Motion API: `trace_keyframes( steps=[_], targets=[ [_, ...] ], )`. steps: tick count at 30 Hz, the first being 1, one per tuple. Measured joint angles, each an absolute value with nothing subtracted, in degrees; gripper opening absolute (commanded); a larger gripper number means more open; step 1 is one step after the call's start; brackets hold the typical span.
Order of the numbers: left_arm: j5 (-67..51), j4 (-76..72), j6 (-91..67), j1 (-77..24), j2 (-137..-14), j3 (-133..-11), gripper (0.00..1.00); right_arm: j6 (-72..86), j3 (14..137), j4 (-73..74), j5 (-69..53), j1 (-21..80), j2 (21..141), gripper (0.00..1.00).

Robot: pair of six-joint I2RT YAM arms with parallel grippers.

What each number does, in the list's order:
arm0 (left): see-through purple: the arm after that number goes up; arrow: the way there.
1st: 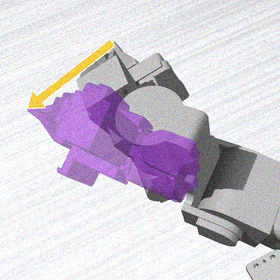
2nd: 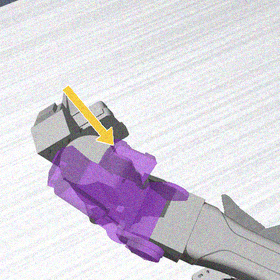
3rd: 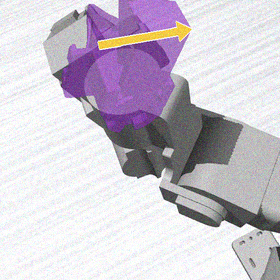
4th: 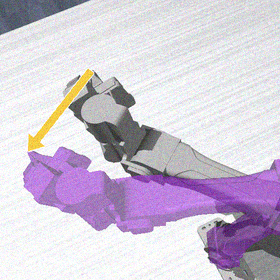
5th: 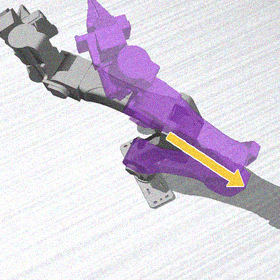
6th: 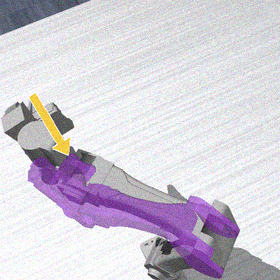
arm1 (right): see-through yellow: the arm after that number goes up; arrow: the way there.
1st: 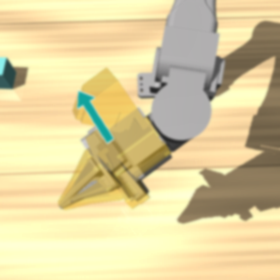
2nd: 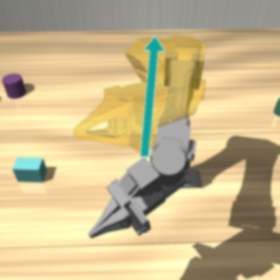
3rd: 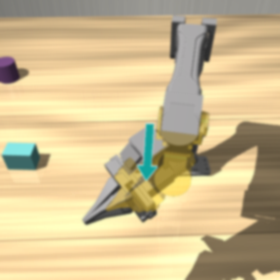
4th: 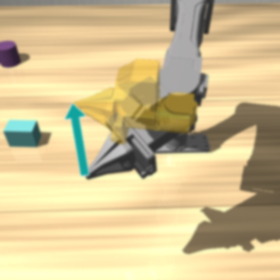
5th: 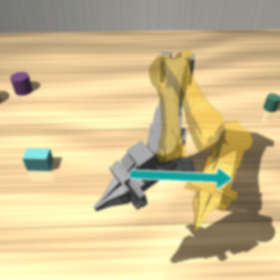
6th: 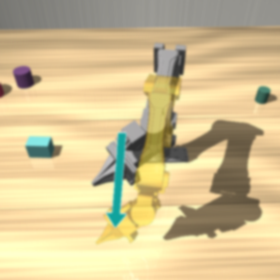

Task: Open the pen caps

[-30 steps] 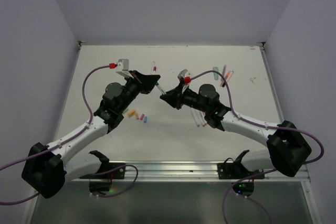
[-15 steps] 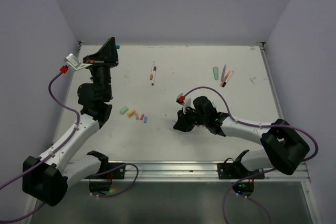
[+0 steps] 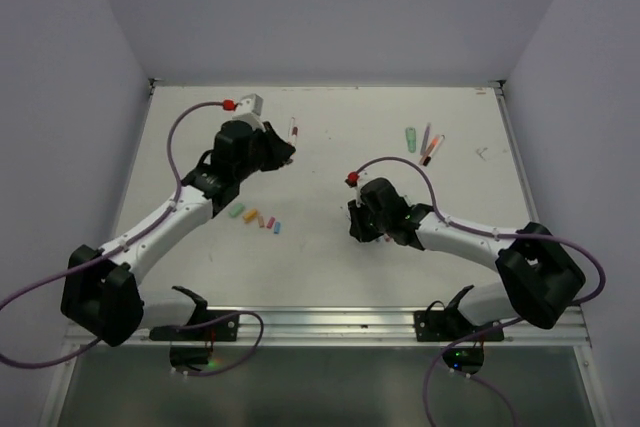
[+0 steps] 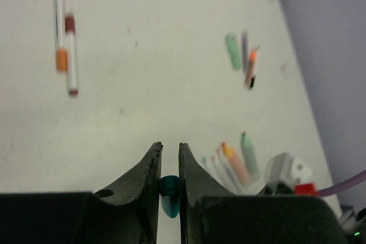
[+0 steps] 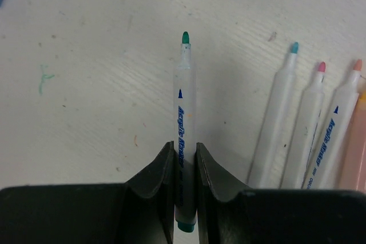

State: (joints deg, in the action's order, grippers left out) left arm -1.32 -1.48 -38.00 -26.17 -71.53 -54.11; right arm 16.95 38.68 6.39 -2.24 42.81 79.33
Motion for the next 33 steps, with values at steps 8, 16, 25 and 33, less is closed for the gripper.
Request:
trace_keyframes(
  steps=[8, 16, 25, 33],
  targets=[
    [-1.98, 18.87, -35.77, -33.36, -84.66, -53.65, 0.09, 21.08, 39.29, 12.36, 3.97, 42.74, 83.22, 0.03],
    [1.48, 24.64, -33.76, -34.89, -89.19, -53.63, 0.13, 24.32, 40.56, 14.96, 9.98, 42.74, 84.25, 0.06],
    [3.29, 25.58, -33.17, -35.03, -92.55, -52.42, 0.17, 26.96, 40.66, 15.99, 13.98, 42.68, 84.36, 0.16],
    [4.03, 25.28, -32.75, -35.18, -93.69, -51.99, 0.23, 27.09, 40.71, 16.51, 14.66, 42.30, 83.94, 0.37]
  ],
)
